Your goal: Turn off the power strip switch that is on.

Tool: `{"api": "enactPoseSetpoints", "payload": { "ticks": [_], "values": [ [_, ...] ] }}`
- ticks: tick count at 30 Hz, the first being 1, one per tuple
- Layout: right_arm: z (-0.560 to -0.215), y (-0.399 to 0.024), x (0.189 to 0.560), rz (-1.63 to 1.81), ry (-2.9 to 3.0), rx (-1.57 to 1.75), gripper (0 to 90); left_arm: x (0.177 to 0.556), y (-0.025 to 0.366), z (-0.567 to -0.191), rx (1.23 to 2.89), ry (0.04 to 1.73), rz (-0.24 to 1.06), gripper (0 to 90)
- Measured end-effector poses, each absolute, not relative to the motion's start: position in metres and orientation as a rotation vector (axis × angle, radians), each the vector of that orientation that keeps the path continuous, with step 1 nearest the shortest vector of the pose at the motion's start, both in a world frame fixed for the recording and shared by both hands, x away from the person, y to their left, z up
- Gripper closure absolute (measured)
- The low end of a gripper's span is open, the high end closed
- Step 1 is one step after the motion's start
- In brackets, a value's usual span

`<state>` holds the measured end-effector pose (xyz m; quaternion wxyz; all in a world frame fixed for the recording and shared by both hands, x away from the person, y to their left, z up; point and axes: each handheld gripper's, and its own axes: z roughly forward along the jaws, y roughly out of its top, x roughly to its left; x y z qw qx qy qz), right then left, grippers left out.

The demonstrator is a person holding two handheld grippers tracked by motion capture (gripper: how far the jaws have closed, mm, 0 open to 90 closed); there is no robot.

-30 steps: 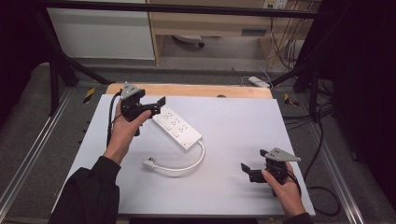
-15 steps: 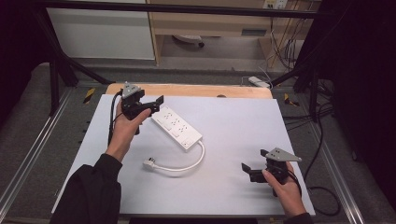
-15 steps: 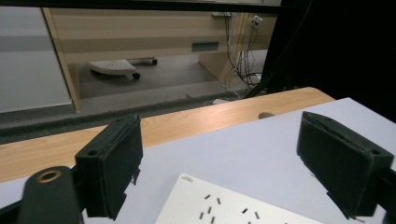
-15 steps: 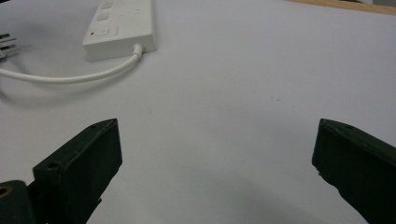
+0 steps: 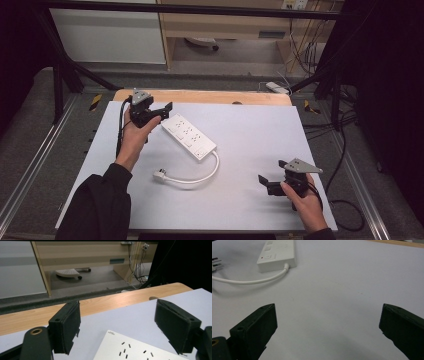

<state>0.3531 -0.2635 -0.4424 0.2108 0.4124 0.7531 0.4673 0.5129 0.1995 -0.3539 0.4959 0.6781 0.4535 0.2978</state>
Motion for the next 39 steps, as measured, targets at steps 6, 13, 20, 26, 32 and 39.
{"api": "enactPoseSetpoints", "payload": {
  "ticks": [6, 13, 20, 26, 32, 39],
  "values": [
    [-0.442, -0.264, 0.353, 1.298, 2.093, 1.145, 2.1, 0.514, 0.199, -0.356, 1.65, 1.118, 0.717, 27.4],
    [-0.442, -0.263, 0.353, 1.3, 2.092, 1.148, 2.1, 0.518, 0.201, -0.36, 1.674, 1.127, 0.744, 38.8],
    [-0.443, -0.263, 0.353, 1.297, 2.096, 1.147, 2.1, 0.522, 0.204, -0.365, 1.685, 1.143, 0.721, 49.5],
    [-0.443, -0.264, 0.354, 1.301, 2.093, 1.158, 2.1, 0.523, 0.205, -0.368, 1.699, 1.134, 0.724, 64.2],
    [-0.443, -0.263, 0.354, 1.297, 2.095, 1.151, 2.1, 0.525, 0.207, -0.375, 1.719, 1.137, 0.704, 79.2],
    [-0.443, -0.263, 0.354, 1.299, 2.095, 1.154, 2.1, 0.528, 0.211, -0.386, 1.721, 1.165, 0.682, 88.9]
  ]
}}
